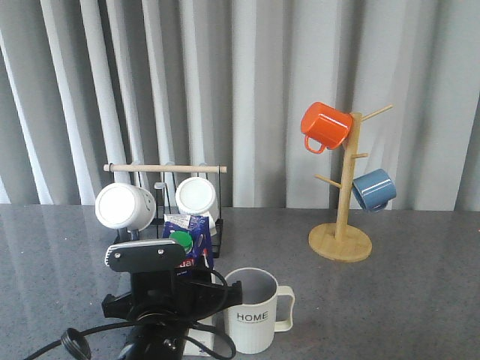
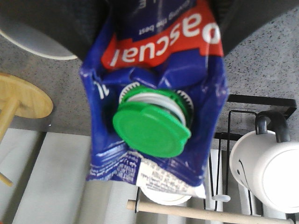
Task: Place milk next to cup
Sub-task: 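Lift the milk carton and carry it beside the white HOME mug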
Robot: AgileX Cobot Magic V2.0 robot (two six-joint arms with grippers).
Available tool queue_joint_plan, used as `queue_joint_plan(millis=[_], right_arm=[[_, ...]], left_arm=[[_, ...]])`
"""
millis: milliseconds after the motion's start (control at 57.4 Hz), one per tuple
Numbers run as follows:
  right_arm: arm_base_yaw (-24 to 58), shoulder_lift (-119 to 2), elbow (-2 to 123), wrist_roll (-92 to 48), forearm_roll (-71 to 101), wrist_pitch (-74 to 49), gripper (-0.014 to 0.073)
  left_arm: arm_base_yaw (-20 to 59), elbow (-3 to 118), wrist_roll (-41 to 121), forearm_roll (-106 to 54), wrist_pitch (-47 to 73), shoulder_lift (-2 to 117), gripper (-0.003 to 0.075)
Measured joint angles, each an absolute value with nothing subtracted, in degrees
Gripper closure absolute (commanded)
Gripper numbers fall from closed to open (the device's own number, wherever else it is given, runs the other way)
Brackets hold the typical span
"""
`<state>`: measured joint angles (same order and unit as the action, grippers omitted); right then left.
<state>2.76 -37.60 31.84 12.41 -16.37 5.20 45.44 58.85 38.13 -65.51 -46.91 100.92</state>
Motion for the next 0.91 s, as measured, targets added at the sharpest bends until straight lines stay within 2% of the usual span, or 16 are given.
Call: queue_joint_plan(millis=[87,296,453,488,732,907], right_arm=[[2.76,-37.6,31.84,12.41,-16.37,5.2,0.0604],[2.76,-37.6,31.84,12.41,-16.37,5.2,0.0604],[2.76,-37.6,31.84,12.41,-16.37,5.2,0.0604],[2.76,-37.6,31.84,12.41,-16.37,5.2,0.0604],[2.76,-37.6,31.84,12.41,-16.37,5.2,0.0604],[2.76,-37.6,31.84,12.41,-16.37,5.2,0.0604]], left_arm=[[45.44,58.85,38.13,-65.51,-46.97,100.92,0.0473],[45.44,58.85,38.13,-65.83,-47.48,100.92,0.0168],[45.44,58.75,38.13,-67.11,-46.66,101.02,0.0002],[45.44,58.75,38.13,-67.08,-46.66,101.02,-0.0015],[45.65,58.75,38.13,-66.4,-48.26,101.02,0.0006],[47.5,58.75,38.13,-61.55,-55.86,100.14,0.0009]])
